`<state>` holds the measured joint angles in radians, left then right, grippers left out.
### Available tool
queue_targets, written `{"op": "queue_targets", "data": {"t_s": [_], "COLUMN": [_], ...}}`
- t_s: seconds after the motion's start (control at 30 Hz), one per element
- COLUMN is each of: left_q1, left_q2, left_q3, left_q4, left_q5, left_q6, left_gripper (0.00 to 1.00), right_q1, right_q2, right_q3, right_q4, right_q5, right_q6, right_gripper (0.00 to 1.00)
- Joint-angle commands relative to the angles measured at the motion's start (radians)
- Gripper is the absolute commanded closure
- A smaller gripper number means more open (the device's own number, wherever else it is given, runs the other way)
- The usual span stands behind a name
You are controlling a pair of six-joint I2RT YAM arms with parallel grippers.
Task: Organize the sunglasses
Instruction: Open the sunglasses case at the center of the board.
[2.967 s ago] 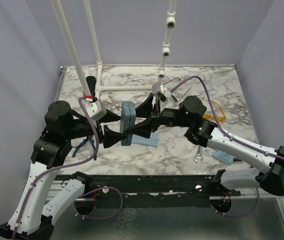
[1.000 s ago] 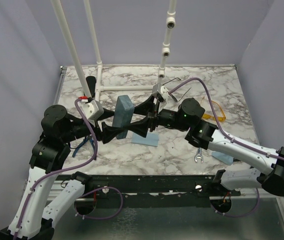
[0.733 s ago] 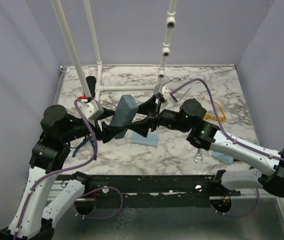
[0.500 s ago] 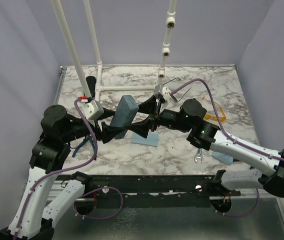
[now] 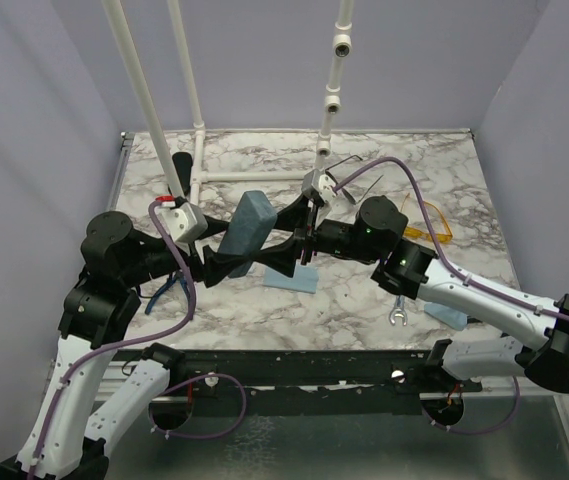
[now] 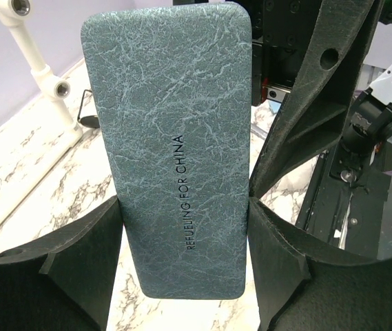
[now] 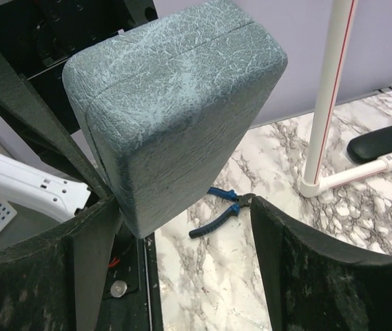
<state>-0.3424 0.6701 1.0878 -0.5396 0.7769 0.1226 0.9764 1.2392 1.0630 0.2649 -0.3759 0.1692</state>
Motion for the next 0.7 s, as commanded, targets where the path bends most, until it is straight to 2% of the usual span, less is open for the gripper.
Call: {"op": "queue_targets", "data": {"t_s": [0.0,0.67], "left_q1": [-0.006,-0.006], "left_q2": [-0.018,-0.014], "left_q3": [0.017,0.054], "left_q4": [0.059,0.071], "left_q5": [0.071,0.083], "left_q6": [-0.007,-0.053], "left_gripper": [1.0,1.0], "right_q1": [-0.004,-0.031], "right_q2": [0.001,-0.021], "right_q3": [0.017,-0.018], "right_q4": [-0.074,-0.113], "right_q5": [0.151,0.29], "right_q6": [-0.003,0.024], "right_gripper": [0.26,0.29]}}
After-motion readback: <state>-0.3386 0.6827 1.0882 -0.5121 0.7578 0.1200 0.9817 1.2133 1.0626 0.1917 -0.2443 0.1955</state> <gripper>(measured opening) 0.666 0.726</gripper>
